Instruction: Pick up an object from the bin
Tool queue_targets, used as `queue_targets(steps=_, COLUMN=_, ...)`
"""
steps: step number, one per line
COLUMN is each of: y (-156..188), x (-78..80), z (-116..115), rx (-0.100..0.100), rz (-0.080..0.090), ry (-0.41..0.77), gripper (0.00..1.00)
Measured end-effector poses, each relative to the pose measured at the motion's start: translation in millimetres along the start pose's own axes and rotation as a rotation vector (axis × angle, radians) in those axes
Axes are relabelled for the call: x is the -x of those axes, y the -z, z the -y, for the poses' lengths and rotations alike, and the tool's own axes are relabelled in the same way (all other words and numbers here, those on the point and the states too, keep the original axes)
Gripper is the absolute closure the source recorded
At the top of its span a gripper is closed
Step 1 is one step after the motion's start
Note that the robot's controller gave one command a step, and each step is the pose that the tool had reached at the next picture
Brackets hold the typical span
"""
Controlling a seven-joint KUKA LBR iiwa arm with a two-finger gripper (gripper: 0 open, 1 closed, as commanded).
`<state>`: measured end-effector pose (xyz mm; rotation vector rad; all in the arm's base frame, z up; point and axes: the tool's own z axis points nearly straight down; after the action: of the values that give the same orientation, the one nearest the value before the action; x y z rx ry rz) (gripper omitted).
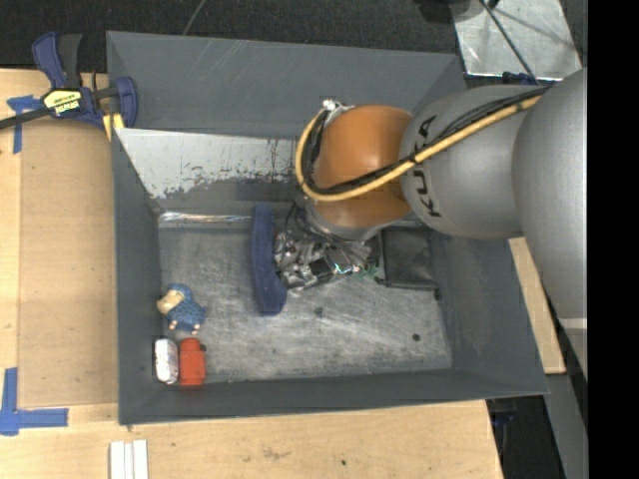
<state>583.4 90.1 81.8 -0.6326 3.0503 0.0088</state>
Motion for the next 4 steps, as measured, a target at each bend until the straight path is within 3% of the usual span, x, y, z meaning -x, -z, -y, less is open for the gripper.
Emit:
queue_targets(steps=1, y=45, x=12.3, z=8, rx=-0.001, rz=-0.022, ry=-0.181, gripper=0.0)
queue_targets(steps=2, y=-6, x=24.0, z=9, rx=-0.001, rz=-0.03, ry=-0.119, gripper=0.0)
queue_targets(steps=3, y=-2, x=2.1, z=40, rx=0.003, rz=-0.009, ry=-0.196, gripper=0.0)
queue_targets(steps=4, y=-5, x=12.7, z=70, rx=0.01, rz=-0.024, ry=-0.164, gripper=0.0)
